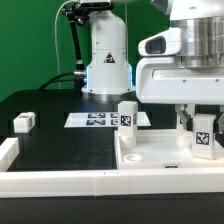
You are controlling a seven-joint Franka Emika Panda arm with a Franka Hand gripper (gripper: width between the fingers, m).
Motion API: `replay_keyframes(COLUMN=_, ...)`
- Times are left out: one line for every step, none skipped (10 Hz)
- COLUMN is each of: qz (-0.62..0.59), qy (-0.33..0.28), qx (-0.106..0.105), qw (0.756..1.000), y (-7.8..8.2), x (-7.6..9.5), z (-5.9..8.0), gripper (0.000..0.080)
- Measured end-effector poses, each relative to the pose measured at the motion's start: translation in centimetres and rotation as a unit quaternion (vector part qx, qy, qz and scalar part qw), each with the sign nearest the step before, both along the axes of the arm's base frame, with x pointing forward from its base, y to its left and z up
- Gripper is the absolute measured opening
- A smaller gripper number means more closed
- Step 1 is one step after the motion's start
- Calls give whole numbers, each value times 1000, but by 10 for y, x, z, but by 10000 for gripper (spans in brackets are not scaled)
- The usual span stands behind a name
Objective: Assemble square table
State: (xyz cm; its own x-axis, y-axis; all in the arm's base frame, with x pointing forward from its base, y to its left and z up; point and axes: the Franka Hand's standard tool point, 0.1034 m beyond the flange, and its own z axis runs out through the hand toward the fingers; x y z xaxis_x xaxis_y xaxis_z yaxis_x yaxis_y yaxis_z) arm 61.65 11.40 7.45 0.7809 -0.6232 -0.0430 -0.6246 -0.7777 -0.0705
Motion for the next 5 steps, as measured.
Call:
replay_keyframes(qz=-63, qy=6, qx=-1, qw=998, y=0, x=-1, z=0, gripper=292)
replay_keyframes(qz=-121, qy=15, qx=-2, qw=993, y=0, x=-2, z=0, gripper=292)
replay_keyframes(qz=-171, qy=20, qx=-2, qw=985, y=-1, x=-2, z=-1, gripper=292)
replay_keyframes(qz=-212, qy=24, qx=1, qw=977, y=-1, x=-2, z=-1, gripper=292)
replay_keyframes(qz=-261, qy=31, qx=3, qw=965, y=-3, x=-3, z=-1, gripper=292)
